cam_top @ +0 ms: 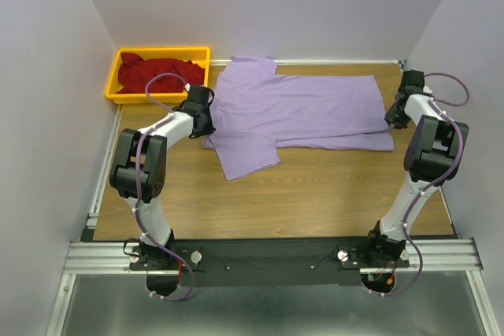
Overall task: Fold and stack the t-shirts
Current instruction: Fold the tshirt
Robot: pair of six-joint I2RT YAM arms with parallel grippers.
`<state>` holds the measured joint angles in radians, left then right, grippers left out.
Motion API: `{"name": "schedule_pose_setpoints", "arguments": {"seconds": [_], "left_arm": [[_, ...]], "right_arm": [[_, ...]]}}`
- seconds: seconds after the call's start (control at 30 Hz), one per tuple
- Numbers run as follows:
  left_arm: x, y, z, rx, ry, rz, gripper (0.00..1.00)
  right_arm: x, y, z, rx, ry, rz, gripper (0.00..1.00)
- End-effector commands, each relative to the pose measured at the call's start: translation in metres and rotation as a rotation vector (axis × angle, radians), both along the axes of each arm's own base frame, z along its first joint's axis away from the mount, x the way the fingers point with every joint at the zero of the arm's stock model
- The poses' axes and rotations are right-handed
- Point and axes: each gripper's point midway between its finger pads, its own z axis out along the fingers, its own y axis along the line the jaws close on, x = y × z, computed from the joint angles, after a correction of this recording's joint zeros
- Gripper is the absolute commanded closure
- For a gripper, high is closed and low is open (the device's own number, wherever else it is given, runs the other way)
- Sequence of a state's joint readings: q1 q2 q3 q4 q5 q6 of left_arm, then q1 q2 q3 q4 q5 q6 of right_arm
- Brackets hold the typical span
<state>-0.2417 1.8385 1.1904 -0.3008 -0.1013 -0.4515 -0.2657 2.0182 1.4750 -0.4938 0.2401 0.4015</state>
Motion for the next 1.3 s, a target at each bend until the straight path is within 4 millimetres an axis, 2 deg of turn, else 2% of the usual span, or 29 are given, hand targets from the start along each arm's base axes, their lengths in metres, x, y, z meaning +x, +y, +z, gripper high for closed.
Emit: {"name": "schedule_pose_setpoints", "arguments": {"seconds": [0.0,0.07,0.1,0.13,0.2,0.23,0.27,0.3,0.33,0.37,0.4,0.43,0.47,0.5,0.53,0.57,0.6,0.63,0.67,0.73,0.77,0.8,0.83,0.97,1.03,1.17,1.27], "left_arm": [[0.004,0.013,0.023,0.031,-0.060,0.027,0.56],[0.002,0.013,0.033,0.034,-0.078,0.025,0.47],[0.001,0.015,0.045,0.032,-0.100,0.025,0.39],[0.000,0.014,0.051,0.030,-0.112,0.023,0.36],[-0.006,0.016,0.067,0.026,-0.141,0.023,0.33],[-0.006,0.017,0.077,0.023,-0.164,0.027,0.32],[-0.012,0.017,0.078,0.023,-0.167,0.027,0.32],[-0.017,0.020,0.095,0.018,-0.209,0.036,0.31],[-0.020,0.022,0.103,0.015,-0.229,0.042,0.29],[-0.029,0.025,0.101,0.022,-0.234,0.047,0.29],[-0.035,0.028,0.118,0.018,-0.282,0.054,0.29],[-0.041,0.030,0.124,0.019,-0.303,0.057,0.28],[-0.050,0.036,0.120,0.031,-0.303,0.069,0.25],[-0.056,0.039,0.125,0.035,-0.322,0.076,0.24],[-0.064,0.043,0.143,0.027,-0.379,0.085,0.23],[-0.072,0.049,0.137,0.045,-0.386,0.097,0.22],[-0.081,0.054,0.153,0.037,-0.446,0.111,0.20],[-0.086,0.057,0.155,0.039,-0.467,0.122,0.20],[-0.097,0.063,0.156,0.038,-0.503,0.145,0.19],[-0.106,0.069,0.157,0.035,-0.534,0.171,0.18],[-0.111,0.072,0.149,0.039,-0.531,0.182,0.17],[-0.116,0.073,0.156,0.027,-0.566,0.184,0.17],[-0.120,0.074,0.149,0.024,-0.561,0.190,0.17],[-0.126,0.077,0.154,0.004,-0.611,0.209,0.17],[-0.126,0.078,0.165,-0.005,-0.650,0.219,0.17],[-0.123,0.080,0.169,0.007,-0.674,0.224,0.17],[-0.121,0.079,0.165,0.018,-0.653,0.216,0.17]], "right_arm": [[0.016,0.010,0.022,-0.026,-0.058,0.060,0.61],[0.016,0.018,0.034,-0.035,-0.077,0.084,0.55],[0.016,0.021,0.048,-0.040,-0.106,0.092,0.53],[0.015,0.027,0.054,-0.039,-0.117,0.105,0.53],[0.012,0.056,0.072,-0.025,-0.158,0.165,0.41],[0.008,0.058,0.077,-0.021,-0.167,0.170,0.37],[0.008,0.080,0.082,-0.015,-0.179,0.217,0.36],[0.004,0.094,0.085,-0.009,-0.185,0.248,0.35],[-0.004,0.111,0.092,0.005,-0.202,0.287,0.35],[-0.008,0.145,0.093,0.020,-0.202,0.371,0.35],[-0.012,0.165,0.093,0.029,-0.205,0.424,0.35],[-0.021,0.186,0.094,0.034,-0.204,0.495,0.35],[-0.030,0.230,0.094,0.044,-0.203,0.609,0.35],[-0.037,0.252,0.094,0.046,-0.204,0.672,0.35],[-0.044,0.274,0.093,0.050,-0.206,0.732,0.36],[-0.061,0.319,0.091,0.065,-0.211,0.844,0.36],[-0.071,0.341,0.087,0.073,-0.208,0.899,0.37],[-0.077,0.363,0.087,0.085,-0.222,0.943,0.37],[-0.095,0.401,0.076,0.097,-0.198,1.037,0.38],[-0.111,0.436,0.065,0.103,-0.174,1.120,0.39],[-0.124,0.468,0.069,0.100,-0.190,1.190,0.39],[-0.131,0.480,0.049,0.084,-0.145,1.221,0.40],[-0.144,0.501,0.047,0.075,-0.145,1.280,0.40],[-0.161,0.543,0.023,0.067,-0.110,1.366,0.41],[-0.164,0.556,0.011,0.058,-0.094,1.392,0.43],[-0.174,0.572,-0.004,0.060,-0.068,1.443,0.45],[-0.175,0.575,-0.013,0.057,-0.051,1.460,0.45]]}}
